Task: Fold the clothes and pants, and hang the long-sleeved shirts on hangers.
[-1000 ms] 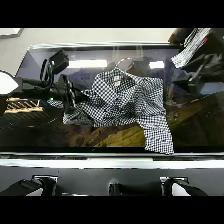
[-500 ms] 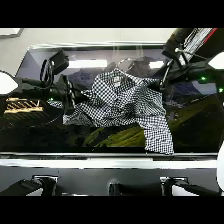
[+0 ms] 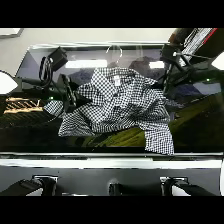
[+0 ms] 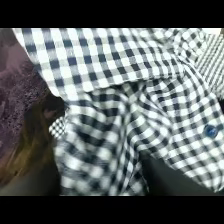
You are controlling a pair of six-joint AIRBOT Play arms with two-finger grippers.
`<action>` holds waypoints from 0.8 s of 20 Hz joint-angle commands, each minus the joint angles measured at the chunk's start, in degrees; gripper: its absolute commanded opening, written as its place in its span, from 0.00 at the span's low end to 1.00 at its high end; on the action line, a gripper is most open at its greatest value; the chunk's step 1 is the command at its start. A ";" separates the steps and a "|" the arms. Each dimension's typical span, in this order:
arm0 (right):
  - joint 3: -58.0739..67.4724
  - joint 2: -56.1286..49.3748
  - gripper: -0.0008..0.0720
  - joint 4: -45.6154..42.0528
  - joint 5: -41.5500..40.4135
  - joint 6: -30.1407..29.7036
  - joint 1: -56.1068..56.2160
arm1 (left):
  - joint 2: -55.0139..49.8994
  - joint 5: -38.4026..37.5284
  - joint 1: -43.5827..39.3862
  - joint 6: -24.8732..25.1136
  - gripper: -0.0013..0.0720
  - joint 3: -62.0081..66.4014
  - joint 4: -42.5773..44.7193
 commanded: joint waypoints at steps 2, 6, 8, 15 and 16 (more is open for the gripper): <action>0.00 7.82 0.04 -8.00 2.10 3.32 0.07 | 0.20 6.51 1.60 -9.68 0.76 0.04 0.33; 0.00 16.41 0.04 -17.14 2.05 8.02 0.07 | 1.79 17.86 6.80 -21.92 0.77 0.04 0.35; 0.00 20.85 0.04 -22.56 1.77 10.86 0.07 | 2.71 22.62 10.91 -28.72 0.77 0.04 0.33; 0.00 33.38 0.04 -44.96 -8.04 42.45 0.07 | 4.83 23.98 17.18 -39.50 0.77 0.04 0.31; 0.00 34.29 0.04 -49.22 -8.15 49.07 0.07 | 4.81 23.28 16.81 -39.47 0.77 0.04 0.31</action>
